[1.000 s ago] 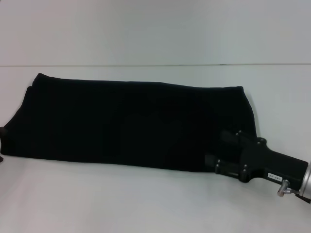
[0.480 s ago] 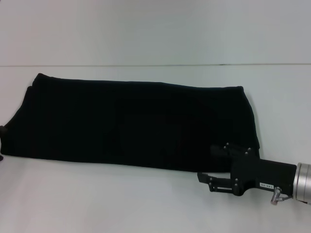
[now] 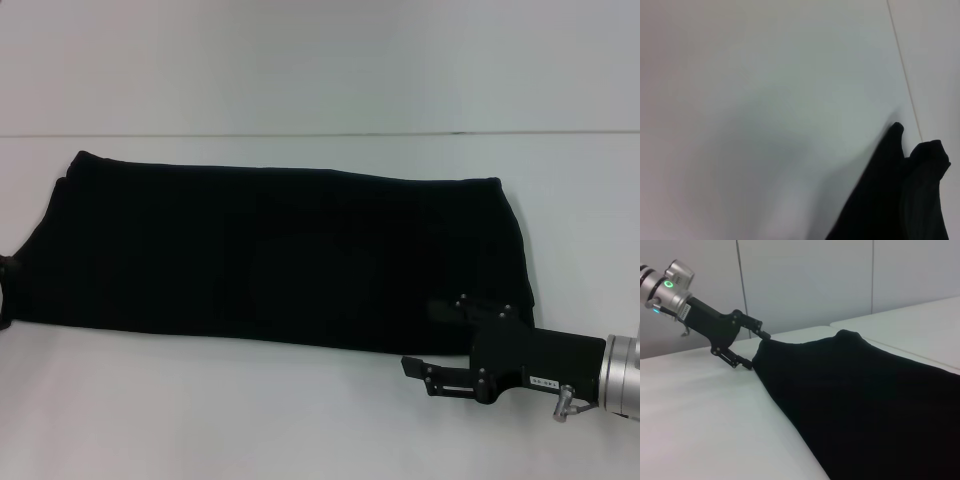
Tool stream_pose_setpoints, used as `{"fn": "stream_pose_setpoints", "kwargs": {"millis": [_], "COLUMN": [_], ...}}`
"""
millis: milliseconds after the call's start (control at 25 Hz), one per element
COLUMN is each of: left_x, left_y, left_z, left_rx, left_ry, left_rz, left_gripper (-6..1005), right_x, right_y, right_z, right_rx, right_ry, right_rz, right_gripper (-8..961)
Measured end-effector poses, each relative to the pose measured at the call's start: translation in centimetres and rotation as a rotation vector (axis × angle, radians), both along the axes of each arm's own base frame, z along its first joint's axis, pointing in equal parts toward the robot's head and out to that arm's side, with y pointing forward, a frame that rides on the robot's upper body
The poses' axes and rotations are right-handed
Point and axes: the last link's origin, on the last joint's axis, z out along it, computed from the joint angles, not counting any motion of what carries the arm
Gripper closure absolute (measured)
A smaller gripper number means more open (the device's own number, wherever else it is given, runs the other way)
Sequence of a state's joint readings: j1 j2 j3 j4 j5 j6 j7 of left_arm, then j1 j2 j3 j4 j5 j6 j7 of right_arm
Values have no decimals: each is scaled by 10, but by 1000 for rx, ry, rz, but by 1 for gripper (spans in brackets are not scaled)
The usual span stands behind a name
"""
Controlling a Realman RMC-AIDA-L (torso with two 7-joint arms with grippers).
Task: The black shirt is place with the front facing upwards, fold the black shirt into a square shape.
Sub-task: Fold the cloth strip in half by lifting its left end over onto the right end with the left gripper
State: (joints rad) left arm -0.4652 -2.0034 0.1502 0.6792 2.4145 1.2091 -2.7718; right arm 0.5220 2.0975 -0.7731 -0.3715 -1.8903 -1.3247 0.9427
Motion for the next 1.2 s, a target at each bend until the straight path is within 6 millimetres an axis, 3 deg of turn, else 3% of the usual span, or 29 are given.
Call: {"fn": "stream_pose_setpoints", "kwargs": {"millis": [680,1120,1200], "left_x": [19,26,27], "left_y": [34,42,44], "left_z": [-7,-9,-9], "left_rx": [-26,-71,-73], "left_ry": [63,129,132], "left_rz": [-58,-113,-115], "left_gripper": [234,267,348], "right_x": [0,-2,-2], "right_y": [-2,-4,-4], "right_z": [-1,2,2], "right_rx": [-9,-3,-4], "right_ry": [11,45,47], "right_rz": [-8,-11,-11], "right_gripper": [74,74,74]}}
